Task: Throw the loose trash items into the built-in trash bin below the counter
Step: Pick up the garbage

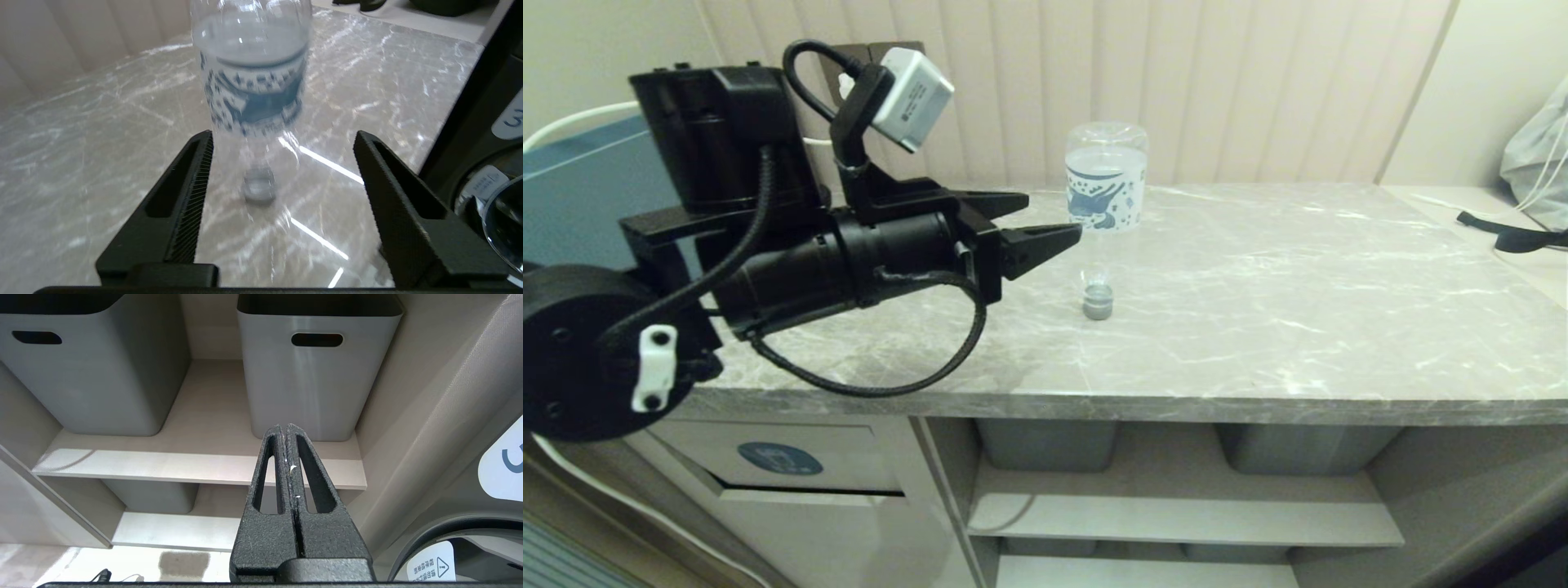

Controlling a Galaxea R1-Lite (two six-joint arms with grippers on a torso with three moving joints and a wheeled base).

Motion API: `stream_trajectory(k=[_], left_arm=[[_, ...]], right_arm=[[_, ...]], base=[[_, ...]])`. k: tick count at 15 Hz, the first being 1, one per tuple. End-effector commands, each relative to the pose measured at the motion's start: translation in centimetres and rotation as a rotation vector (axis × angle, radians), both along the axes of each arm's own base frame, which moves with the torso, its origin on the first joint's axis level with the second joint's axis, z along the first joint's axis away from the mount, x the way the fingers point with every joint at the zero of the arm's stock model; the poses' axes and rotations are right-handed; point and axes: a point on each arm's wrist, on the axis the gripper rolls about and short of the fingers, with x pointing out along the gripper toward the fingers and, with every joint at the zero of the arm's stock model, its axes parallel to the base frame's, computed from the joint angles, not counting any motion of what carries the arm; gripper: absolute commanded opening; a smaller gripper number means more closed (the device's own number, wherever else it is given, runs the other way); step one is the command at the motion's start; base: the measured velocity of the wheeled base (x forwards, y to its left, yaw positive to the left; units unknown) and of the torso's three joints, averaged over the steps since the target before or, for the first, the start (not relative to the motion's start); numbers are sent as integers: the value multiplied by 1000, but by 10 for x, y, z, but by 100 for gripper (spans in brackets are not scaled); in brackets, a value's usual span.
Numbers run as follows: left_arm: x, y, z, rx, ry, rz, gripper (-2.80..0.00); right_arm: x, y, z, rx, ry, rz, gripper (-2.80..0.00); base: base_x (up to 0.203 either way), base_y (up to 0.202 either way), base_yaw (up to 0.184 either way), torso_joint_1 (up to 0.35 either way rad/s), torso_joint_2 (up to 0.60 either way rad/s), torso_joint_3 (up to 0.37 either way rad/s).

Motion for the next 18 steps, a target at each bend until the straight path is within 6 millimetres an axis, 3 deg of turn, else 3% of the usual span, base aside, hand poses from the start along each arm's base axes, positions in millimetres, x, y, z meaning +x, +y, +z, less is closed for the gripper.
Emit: stream_trajectory(k=[1,16,17,18], left_arm=[[18,-17,-7,7,11,-3,0],[69,-71,-19,-17,-13,14,0],[73,-75,-21,-19,-15,13,-280],[76,-77,-20,-25,-22,14,-280]], right_arm=[[0,0,0,0,0,0,-280],[0,0,0,0,0,0,-280],[0,0,0,0,-1,0,-280],[0,0,0,0,-1,0,-280]], base=[[0,0,0,0,0,0],[0,0,0,0,0,0],[0,0,0,0,0,0],[0,0,0,0,0,0]])
